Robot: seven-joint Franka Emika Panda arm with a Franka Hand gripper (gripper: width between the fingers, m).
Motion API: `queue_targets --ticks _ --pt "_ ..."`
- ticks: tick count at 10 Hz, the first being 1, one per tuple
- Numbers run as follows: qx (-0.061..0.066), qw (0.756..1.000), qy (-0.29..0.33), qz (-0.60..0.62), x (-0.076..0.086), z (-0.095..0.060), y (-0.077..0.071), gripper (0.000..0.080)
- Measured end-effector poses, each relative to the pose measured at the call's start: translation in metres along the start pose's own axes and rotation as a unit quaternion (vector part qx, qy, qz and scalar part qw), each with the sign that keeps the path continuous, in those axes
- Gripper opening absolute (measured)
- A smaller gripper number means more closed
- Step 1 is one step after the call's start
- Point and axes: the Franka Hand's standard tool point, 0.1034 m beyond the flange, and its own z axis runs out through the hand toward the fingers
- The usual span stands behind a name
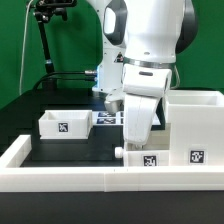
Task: Assemble drawer
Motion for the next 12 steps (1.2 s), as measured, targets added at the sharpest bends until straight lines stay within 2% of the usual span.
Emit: queue_targets --ticks 5,6,9,12 --pt "-0.001 1.0 0.002 -0.006 -0.0007 0.0006 -0.0008 0.0048" --pt "-0.015 1.0 0.015 0.005 -0.0017 0.002 -0.0061 0.0048" --pt "-0.024 0.999 0.027 0.013 -0.0043 0.0025 -0.0095 0.0047" --pt "-0.022 0.999 0.025 0.01 -0.0038 0.0023 -0.0098 0.0047"
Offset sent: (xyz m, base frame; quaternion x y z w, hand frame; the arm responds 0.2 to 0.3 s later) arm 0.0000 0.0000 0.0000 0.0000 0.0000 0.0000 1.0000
